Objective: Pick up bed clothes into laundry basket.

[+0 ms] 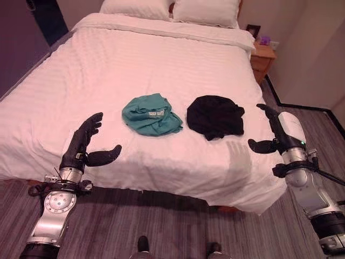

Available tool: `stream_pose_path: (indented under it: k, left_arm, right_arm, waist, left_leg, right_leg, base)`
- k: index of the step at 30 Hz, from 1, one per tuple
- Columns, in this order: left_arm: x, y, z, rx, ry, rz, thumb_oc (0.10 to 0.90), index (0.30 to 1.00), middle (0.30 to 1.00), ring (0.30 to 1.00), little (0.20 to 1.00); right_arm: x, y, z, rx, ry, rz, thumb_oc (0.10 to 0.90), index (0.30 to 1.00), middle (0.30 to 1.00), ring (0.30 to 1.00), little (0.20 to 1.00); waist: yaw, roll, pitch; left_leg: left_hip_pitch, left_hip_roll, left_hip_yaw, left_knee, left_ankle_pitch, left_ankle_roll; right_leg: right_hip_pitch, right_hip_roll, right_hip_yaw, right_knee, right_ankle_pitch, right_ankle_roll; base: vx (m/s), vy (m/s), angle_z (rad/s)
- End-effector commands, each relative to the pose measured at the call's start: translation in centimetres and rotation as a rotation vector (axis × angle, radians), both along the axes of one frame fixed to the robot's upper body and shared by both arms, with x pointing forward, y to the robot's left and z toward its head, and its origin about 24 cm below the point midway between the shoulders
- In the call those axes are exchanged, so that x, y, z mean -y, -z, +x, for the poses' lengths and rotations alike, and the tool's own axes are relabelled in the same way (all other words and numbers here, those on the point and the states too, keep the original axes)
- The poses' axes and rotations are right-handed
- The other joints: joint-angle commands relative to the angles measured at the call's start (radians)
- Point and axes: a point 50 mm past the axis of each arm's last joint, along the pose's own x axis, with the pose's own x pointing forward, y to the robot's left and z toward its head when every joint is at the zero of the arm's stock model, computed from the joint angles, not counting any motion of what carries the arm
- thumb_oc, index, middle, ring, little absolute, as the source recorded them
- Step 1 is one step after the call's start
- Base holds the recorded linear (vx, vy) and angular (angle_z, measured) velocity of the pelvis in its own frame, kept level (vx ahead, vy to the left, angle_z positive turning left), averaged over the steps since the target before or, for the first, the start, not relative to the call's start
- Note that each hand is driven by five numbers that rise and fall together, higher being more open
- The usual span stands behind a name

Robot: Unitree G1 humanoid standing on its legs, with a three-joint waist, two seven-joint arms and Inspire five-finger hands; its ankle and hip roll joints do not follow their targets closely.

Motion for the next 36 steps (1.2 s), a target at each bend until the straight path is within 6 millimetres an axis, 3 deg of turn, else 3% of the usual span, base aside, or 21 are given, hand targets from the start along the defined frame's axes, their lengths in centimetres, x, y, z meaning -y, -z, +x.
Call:
stream_pose_path:
  k: [1,9,15,21,26,36]
  left_arm:
    - [0.7,-5.3,-0.1,0.274,0.069,0.024,0.8,0.9,0.9,0.9,0.9]
    - [0.1,-3.2,-1.0,0.203,0.026,-0.012,0.8,0.9,0.9,0.9,0.9]
    - [-1.0,-1.7,-1.4,0.138,-0.021,-0.032,0.8,0.9,0.9,0.9,0.9]
    - [-2.3,-0.8,-1.7,0.097,-0.073,-0.057,0.8,0.9,0.9,0.9,0.9]
    - [-3.2,0.0,-2.2,0.072,-0.108,-0.094,0.8,0.9,0.9,0.9,0.9]
    - [-4.6,1.4,-3.1,0.039,-0.189,-0.119,0.8,0.9,0.9,0.9,0.9]
  right_arm:
    - [0.9,-6.4,2.1,0.216,0.04,-0.04,0.8,0.9,0.9,0.9,0.9]
    - [-0.4,-6.3,2.5,0.166,-0.031,-0.103,0.8,0.9,0.9,0.9,0.9]
    - [-1.1,-7.6,4.3,0.142,-0.047,-0.159,0.8,0.9,0.9,0.9,0.9]
    - [-1.9,-7.3,6.0,0.096,-0.037,-0.15,0.8,0.9,0.9,0.9,0.9]
    - [-0.8,-8.0,6.6,0.096,0.027,-0.137,0.8,0.9,0.9,0.9,0.9]
    - [2.4,-12.6,6.4,0.227,0.166,-0.139,0.8,0.9,0.9,0.9,0.9]
  waist:
    - [0.033,-0.028,-0.059]
    - [0.059,-0.051,-0.111]
    - [0.095,-0.043,-0.119]
    - [0.124,-0.029,-0.091]
    - [0.14,-0.01,-0.042]
    - [0.157,0.043,0.029]
  left_leg:
    - [0.073,0.074,0.012,0.006,-0.106,-0.105]
    - [0.066,0.089,-0.007,0.006,-0.107,-0.129]
    - [0.029,0.12,-0.032,0.006,-0.088,-0.155]
    - [-0.025,0.132,-0.054,0.006,-0.06,-0.169]
    - [-0.114,0.134,-0.087,0.006,-0.029,-0.182]
    - [-0.301,0.149,-0.107,0.006,0.034,-0.215]
  right_leg:
    - [-0.026,-0.016,-0.011,-0.063,0.099,0.032]
    - [0.04,-0.024,-0.067,-0.077,0.096,0.027]
    - [0.051,-0.009,-0.109,-0.077,0.065,0.02]
    - [0.03,0.004,-0.116,-0.077,0.05,0.013]
    - [-0.035,0.005,-0.125,-0.077,0.052,0.012]
    - [-0.19,-0.003,-0.139,-0.077,0.069,0.018]
  base:
    - [0.13,-0.078,0.6]
    - [0.12,-0.049,0.13]
    - [0.1,-0.066,0.27]
    - [0.02,-0.056,0.1]
    - [-0.05,-0.061,0.17]
    - [-0.04,-0.037,0.05]
